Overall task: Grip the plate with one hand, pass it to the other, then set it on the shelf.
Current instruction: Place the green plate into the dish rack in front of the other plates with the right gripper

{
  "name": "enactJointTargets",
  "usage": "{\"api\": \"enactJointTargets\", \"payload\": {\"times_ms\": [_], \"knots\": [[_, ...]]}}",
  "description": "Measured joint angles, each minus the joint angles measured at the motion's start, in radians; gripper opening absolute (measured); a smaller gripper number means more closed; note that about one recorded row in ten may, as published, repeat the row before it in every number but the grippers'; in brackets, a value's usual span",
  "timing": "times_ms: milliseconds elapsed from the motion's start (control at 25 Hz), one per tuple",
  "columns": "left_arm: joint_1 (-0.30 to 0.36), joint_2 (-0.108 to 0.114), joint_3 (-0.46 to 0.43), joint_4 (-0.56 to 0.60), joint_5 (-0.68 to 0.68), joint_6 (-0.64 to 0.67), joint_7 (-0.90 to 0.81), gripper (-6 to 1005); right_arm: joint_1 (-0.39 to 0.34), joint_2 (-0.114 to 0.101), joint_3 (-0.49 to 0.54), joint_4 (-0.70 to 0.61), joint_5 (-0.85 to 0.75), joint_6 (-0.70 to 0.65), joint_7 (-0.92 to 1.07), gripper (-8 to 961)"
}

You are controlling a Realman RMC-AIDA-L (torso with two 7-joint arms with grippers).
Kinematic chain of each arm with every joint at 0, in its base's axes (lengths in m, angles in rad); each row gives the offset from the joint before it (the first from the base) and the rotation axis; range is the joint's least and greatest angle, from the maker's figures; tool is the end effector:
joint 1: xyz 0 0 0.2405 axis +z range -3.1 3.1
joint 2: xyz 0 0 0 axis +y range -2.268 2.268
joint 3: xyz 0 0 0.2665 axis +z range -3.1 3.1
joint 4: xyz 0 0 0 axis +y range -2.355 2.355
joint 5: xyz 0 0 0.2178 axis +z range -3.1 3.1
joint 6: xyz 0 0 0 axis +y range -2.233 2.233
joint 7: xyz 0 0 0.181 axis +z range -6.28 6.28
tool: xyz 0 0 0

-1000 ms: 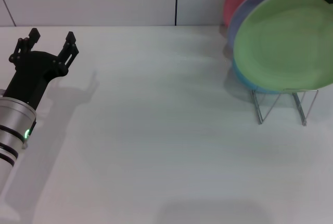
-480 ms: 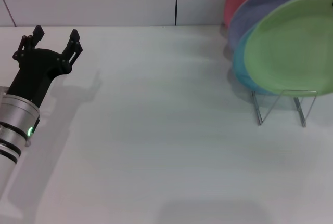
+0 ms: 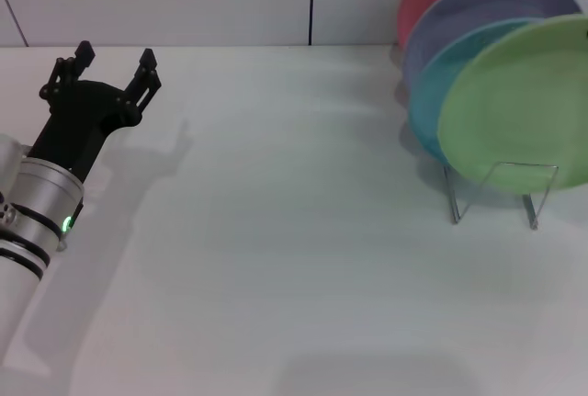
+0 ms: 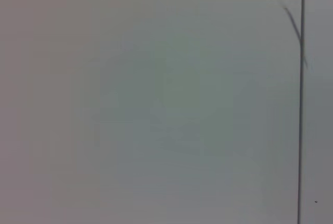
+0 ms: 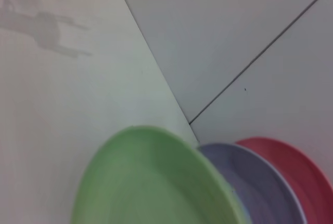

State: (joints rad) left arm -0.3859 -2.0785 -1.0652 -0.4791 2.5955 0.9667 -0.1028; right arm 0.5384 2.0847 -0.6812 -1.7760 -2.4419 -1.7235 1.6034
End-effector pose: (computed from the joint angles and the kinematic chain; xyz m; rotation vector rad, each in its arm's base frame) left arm -0.2722 0.3973 -0.0501 -1.6991 -0.5147 -0.8071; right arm 0.1950 0.3778 0.1444 -2.3934 -0.0408 -0.2295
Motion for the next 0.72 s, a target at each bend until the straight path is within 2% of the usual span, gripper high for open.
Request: {"api": "enactJointTargets", "payload": {"times_ms": [320, 520, 720], "knots": [[-0.019, 0.0, 0.001, 0.001, 0.0, -0.019, 0.0, 812, 0.0, 0.0, -0.011, 0.042, -0.013, 0.035, 0.002, 249], [-0.026, 0.0, -0.003, 0.005, 0.0, -0.034, 0.0, 812, 0.004, 0.0, -0.02, 0.045, -0.004, 0.025, 0.038, 476], [-0.032, 0.0, -0.005, 0.011, 0.0, -0.044, 0.004, 812, 0.015, -0.002, -0.025, 0.013, 0.025, -0.049, 0.127, 664]]}}
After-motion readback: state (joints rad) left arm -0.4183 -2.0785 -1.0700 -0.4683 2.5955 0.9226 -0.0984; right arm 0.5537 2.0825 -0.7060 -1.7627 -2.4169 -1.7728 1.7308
